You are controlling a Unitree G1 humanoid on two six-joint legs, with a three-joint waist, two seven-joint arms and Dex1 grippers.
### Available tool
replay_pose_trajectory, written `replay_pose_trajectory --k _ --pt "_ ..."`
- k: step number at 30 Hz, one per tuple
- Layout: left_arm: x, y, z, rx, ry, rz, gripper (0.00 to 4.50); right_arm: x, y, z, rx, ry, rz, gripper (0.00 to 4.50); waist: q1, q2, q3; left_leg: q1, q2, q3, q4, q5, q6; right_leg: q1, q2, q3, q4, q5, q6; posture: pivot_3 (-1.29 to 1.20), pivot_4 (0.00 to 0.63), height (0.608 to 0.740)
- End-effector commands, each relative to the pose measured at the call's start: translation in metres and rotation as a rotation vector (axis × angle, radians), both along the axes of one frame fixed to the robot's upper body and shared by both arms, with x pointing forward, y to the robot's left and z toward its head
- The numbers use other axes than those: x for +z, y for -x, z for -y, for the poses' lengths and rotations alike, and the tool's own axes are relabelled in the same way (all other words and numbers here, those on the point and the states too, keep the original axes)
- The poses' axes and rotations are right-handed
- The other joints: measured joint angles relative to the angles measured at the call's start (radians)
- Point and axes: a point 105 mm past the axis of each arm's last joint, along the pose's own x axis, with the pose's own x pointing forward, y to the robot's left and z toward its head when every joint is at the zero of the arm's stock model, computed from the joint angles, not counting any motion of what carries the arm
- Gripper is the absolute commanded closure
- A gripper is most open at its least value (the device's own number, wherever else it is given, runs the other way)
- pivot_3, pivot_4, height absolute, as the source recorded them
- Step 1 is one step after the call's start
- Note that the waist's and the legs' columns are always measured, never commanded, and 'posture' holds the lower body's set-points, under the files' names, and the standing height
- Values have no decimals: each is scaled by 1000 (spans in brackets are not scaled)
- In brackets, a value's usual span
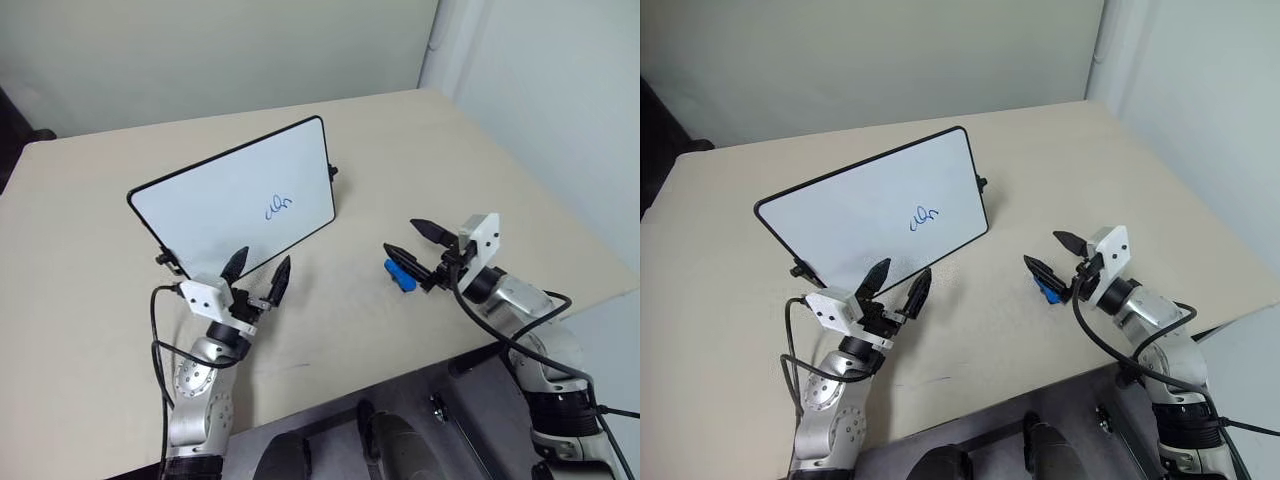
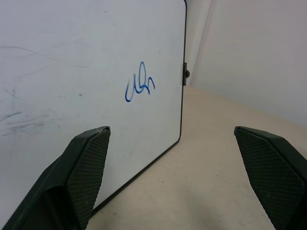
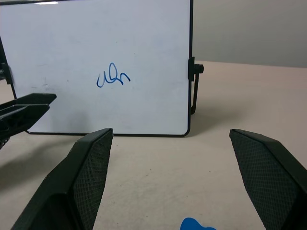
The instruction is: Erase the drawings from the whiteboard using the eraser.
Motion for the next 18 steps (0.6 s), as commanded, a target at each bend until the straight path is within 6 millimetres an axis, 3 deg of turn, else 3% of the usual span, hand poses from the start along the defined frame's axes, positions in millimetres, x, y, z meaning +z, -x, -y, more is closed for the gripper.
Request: replay_pose_trajectory --k 1,6,10,13,18 --pt "13 5 -10 17 -1 52 0 8 5 -4 25 -17 32 389 0 0 0 0 0 0 0 0 0 0 0 0 0 0 0 0 150 740" --pt "16 7 -16 22 6 53 0 6 2 -2 4 -25 -3 389 0 0 0 0 0 0 0 0 0 0 0 0 0 0 0 0 150 740" --pt "17 11 -17 23 13 56 0 -19 -2 1 -27 57 -234 389 0 0 0 0 0 0 0 0 0 0 0 0 0 0 0 0 150 740" --pt "17 10 -16 14 13 53 0 -17 -4 1 -31 69 -350 389 0 0 0 0 0 1 0 0 0 0 0 0 0 0 0 0 150 740" --pt "18 8 -14 7 10 58 0 -23 -26 17 -176 133 -535 389 -3 0 0 0 -1 2 0 0 0 0 0 -1 0 2 3 0 150 740"
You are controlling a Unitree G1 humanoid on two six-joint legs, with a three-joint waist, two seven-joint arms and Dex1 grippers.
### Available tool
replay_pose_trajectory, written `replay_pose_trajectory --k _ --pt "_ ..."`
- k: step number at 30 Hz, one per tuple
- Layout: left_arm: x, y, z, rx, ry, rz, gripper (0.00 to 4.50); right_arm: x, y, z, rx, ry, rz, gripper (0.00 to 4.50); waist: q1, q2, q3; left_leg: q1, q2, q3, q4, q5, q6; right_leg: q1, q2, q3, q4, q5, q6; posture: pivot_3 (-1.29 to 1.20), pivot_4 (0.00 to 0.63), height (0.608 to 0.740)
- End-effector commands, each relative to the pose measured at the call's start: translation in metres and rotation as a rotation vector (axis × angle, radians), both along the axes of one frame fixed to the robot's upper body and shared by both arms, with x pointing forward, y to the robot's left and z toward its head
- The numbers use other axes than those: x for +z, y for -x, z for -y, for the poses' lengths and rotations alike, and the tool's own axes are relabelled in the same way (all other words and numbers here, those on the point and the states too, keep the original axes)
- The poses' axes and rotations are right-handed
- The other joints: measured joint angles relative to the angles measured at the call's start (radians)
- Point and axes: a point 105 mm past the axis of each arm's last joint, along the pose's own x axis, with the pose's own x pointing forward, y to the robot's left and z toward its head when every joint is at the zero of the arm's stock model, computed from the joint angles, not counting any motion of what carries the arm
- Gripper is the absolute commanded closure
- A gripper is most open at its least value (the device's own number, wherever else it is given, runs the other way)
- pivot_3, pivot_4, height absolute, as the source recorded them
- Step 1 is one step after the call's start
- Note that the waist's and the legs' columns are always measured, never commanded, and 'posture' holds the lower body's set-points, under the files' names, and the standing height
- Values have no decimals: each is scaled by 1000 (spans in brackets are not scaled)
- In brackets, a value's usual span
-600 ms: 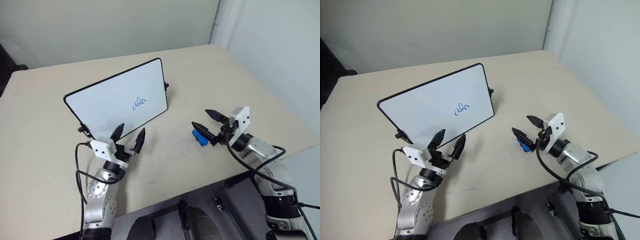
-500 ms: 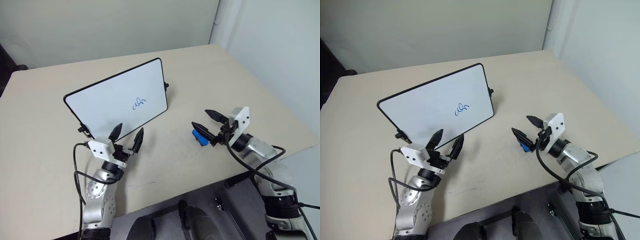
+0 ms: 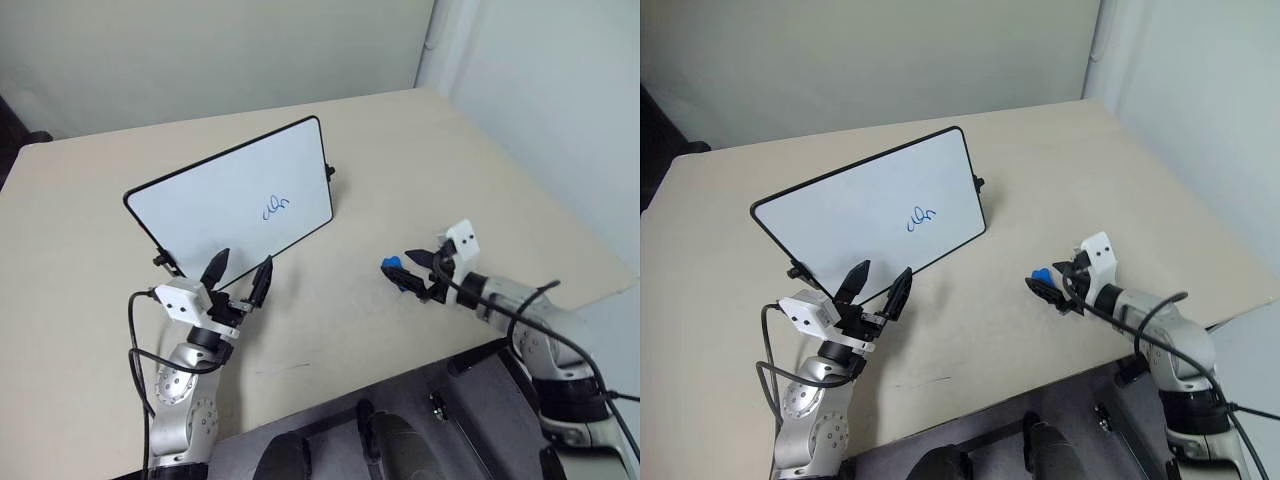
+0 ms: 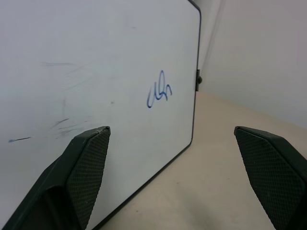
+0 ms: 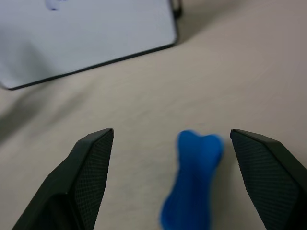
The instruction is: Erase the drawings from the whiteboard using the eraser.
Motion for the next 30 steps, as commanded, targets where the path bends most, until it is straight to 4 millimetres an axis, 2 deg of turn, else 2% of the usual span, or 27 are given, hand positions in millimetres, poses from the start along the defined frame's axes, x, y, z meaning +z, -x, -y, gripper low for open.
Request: replay_pose_trajectory --k 1,8,20,26,30 --pt "13 2 3 -21 -6 55 0 3 -6 9 -63 25 -87 389 0 0 0 0 0 0 0 0 0 0 0 0 0 0 0 0 150 740" --pt "11 3 16 -55 9 53 0 -6 -5 10 -75 123 -231 389 6 0 0 -2 -1 1 0 0 1 -2 0 -5 0 -1 1 0 150 740" --pt "9 5 21 -50 20 52 0 -17 0 -3 8 235 -279 389 6 0 0 -2 -2 1 0 -1 2 -3 0 -5 0 -2 1 0 150 740" --pt "8 8 23 -47 26 48 0 -26 4 -4 38 272 -302 2348 6 0 0 -2 -2 1 0 -1 2 -3 0 -5 0 -2 1 0 150 740" --pt "8 9 24 -44 29 47 0 -32 5 -4 48 282 -323 2348 6 0 0 -2 -2 1 0 -1 2 -3 1 -5 0 -2 1 0 150 740"
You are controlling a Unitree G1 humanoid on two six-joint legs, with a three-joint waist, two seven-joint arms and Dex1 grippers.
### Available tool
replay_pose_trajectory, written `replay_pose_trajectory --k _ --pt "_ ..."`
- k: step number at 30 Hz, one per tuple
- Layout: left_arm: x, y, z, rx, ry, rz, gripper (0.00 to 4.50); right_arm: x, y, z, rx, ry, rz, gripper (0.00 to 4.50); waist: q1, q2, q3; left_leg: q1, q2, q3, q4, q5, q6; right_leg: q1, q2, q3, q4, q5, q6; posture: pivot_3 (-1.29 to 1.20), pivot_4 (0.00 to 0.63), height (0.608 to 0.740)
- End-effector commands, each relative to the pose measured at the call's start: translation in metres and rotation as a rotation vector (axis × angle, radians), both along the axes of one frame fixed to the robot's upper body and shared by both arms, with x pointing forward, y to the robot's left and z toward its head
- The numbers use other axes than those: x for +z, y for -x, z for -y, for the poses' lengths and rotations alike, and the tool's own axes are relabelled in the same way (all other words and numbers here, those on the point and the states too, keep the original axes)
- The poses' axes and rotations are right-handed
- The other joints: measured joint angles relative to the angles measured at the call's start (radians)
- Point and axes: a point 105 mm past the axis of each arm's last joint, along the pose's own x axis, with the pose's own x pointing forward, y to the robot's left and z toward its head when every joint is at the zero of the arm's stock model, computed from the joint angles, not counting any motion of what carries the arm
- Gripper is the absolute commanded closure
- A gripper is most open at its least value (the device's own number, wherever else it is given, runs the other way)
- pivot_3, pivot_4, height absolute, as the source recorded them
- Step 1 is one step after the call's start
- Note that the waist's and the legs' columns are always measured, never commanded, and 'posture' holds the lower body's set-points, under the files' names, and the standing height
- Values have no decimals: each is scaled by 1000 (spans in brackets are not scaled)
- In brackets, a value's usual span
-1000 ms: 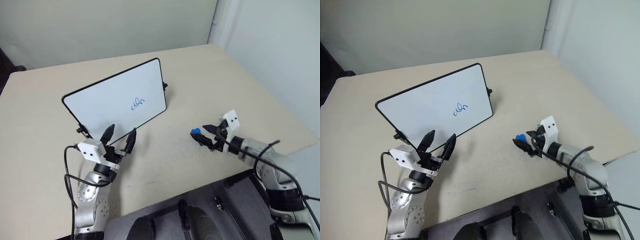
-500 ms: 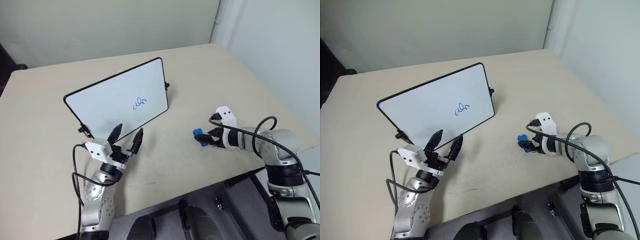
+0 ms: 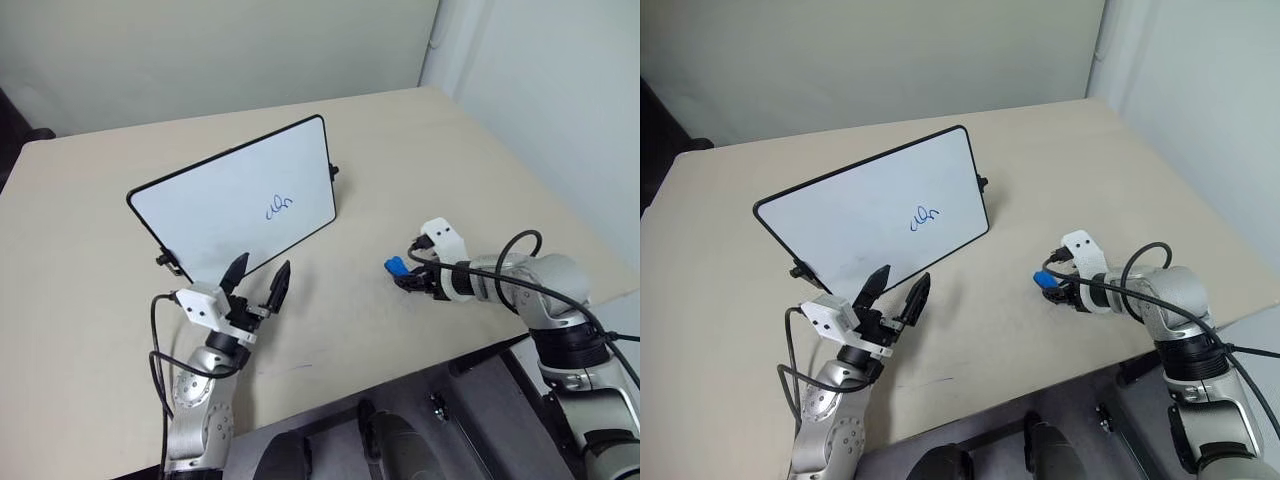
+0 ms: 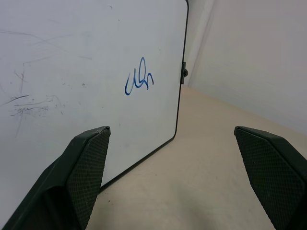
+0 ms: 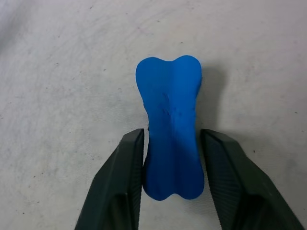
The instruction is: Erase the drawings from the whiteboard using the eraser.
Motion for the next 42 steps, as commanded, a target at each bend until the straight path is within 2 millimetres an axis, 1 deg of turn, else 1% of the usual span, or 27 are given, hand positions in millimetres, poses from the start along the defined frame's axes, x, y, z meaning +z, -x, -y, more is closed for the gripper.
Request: replay_pose_trajectory --k 1,3,5,7,9,14,17,18,21,23,25,28,30,34,35,36,39,42 --pt "15 5 2 -1 -5 66 0 -7 4 -4 32 4 -35 2348 0 0 0 0 0 0 0 0 0 0 0 0 0 0 0 0 150 740" --pt "15 5 3 0 -3 66 0 -8 5 -4 41 9 -38 2698 0 0 0 1 0 0 0 0 0 1 0 0 0 0 0 0 150 740" --pt "15 5 3 0 0 66 0 -10 7 -4 57 18 -40 3237 0 0 0 1 0 0 0 0 0 1 0 0 0 0 0 0 150 740" --pt "15 6 4 0 1 66 0 -10 8 -5 75 21 -38 3867 0 0 0 1 0 0 0 0 0 1 0 0 0 0 0 0 150 740" --pt "15 6 4 3 1 67 0 -11 10 -6 89 24 -38 4219 0 0 0 1 0 0 0 0 0 1 0 0 0 0 0 0 150 740" --pt "14 7 3 10 4 68 0 -10 12 -8 123 24 -31 4256 0 0 0 1 0 0 0 0 0 1 0 0 0 0 0 0 150 740" --pt "14 8 2 13 5 69 0 -4 14 -13 164 -2 1 4256 0 0 0 1 0 0 0 0 0 1 0 0 0 0 0 0 150 740" --pt "14 8 2 14 5 69 0 4 14 -17 183 -37 34 4256 0 0 0 1 0 0 0 0 0 1 0 0 0 0 0 0 150 740" --pt "14 9 1 19 3 68 0 44 9 -32 229 -203 200 4256 -1 1 1 1 0 0 0 0 0 1 1 0 0 0 0 0 150 740" --pt "14 10 0 22 1 68 0 67 6 -40 236 -301 279 4256 -3 2 1 0 -1 0 0 0 0 0 1 1 0 0 -1 0 150 740" --pt "14 10 -2 31 -5 68 0 77 1 -47 227 -343 326 4257 -3 2 1 0 -1 0 0 0 0 0 1 1 0 0 -1 0 150 740" --pt "15 11 -6 43 -15 69 0 76 -9 -57 215 -340 354 4257 -3 2 1 1 -1 0 0 0 0 1 1 0 0 0 -1 0 150 740" --pt "16 11 -10 52 -18 69 0 76 -14 -68 217 -348 369 4257 -2 2 1 1 -1 0 0 0 0 0 0 0 0 0 -1 0 150 740" --pt "17 12 -15 68 -25 69 0 81 -22 -92 228 -392 405 4258 -2 2 1 -1 0 0 0 0 0 -2 -1 1 0 1 -2 0 150 740" --pt "17 12 -17 71 -26 69 0 81 -25 -101 230 -390 410 4258 -1 2 1 -3 1 0 0 0 0 -4 -1 1 0 1 -3 0 150 740" --pt "18 12 -18 73 -27 69 0 80 -27 -107 232 -388 413 4258 -2 2 1 -4 1 0 0 0 0 -5 -1 1 0 4 -7 0 150 740" --pt "19 13 -20 77 -29 71 0 86 -30 -129 258 -408 446 4258 -2 2 1 -5 2 0 0 0 0 -7 -1 1 1 6 -10 0 150 740" --pt "20 14 -21 80 -31 72 0 90 -31 -142 272 -422 470 4258 2 2 1 -7 3 0 0 0 0 -9 -1 1 1 6 -14 0 150 740"
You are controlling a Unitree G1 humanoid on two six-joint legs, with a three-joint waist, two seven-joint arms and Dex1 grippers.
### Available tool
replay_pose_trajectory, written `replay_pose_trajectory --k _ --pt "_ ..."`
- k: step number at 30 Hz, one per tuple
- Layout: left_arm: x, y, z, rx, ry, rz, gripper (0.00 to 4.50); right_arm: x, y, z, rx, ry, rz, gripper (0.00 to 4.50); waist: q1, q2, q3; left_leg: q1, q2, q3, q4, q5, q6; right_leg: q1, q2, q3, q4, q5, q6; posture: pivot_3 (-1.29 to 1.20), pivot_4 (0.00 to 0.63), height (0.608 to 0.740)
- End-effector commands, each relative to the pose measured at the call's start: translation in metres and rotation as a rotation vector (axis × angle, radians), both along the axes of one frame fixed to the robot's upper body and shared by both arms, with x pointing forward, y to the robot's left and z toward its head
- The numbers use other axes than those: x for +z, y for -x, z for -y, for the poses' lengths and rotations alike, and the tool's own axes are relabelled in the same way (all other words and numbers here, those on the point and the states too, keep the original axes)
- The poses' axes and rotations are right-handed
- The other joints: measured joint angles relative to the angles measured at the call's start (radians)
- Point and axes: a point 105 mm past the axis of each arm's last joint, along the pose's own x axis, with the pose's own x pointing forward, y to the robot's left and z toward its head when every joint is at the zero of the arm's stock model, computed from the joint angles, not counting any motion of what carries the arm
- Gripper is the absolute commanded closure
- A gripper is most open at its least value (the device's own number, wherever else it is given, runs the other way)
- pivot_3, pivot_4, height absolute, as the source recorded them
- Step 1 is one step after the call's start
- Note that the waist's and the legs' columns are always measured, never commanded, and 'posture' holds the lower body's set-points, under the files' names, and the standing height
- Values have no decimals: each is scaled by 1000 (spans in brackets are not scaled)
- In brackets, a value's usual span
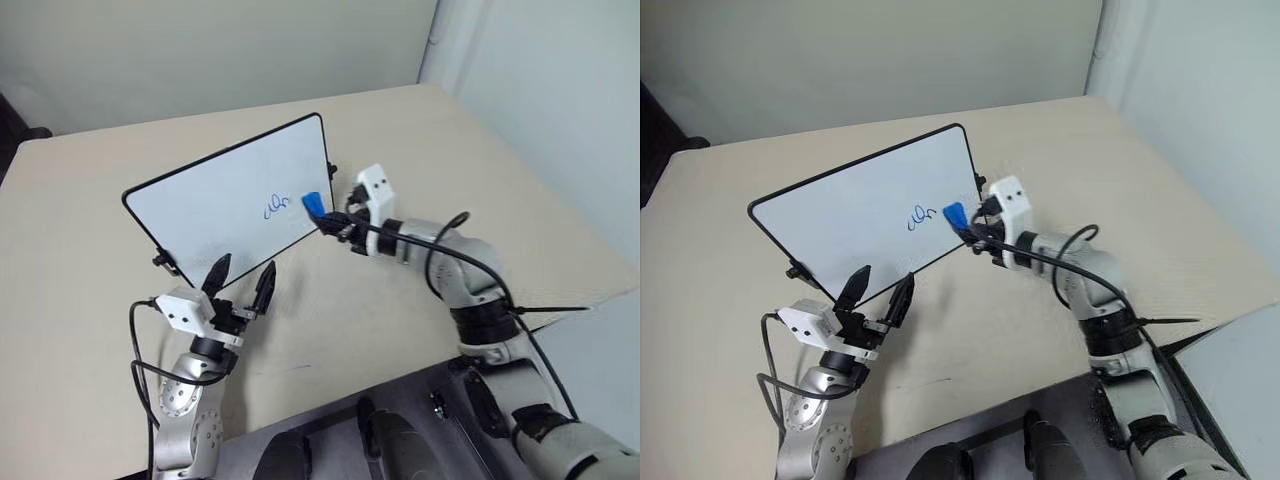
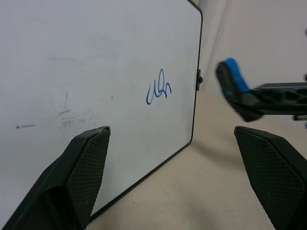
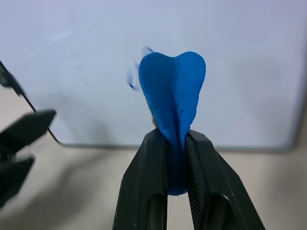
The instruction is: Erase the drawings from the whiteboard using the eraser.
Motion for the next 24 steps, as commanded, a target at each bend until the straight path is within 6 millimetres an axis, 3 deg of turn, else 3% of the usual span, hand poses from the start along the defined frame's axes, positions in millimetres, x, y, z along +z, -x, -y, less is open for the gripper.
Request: replay_pose_trajectory --k 1,6,15,21,24 --pt "13 5 -5 15 -9 45 0 16 -5 -14 0 -13 84 4258 2 0 0 -1 1 0 0 0 0 -1 0 0 0 0 0 0 150 740" --pt "15 7 -8 20 -14 46 0 16 -16 -34 -35 -24 93 4258 1 0 0 -5 1 0 0 0 0 -5 0 0 1 0 -1 0 150 740" --pt "17 10 -8 20 -16 46 0 4 -38 -42 -153 9 82 4258 0 0 0 -6 3 0 0 0 -1 -6 0 1 3 -1 -5 0 150 740" --pt "17 12 -8 24 -16 45 0 -1 -27 -60 -100 29 94 4258 -2 0 0 -6 4 0 0 1 -2 -6 0 0 4 4 -7 0 150 740" --pt "17 12 -6 22 -13 44 0 -1 -13 -79 -31 55 131 4258 -4 0 0 -6 5 0 1 2 -3 -7 1 0 4 4 -5 0 150 740"
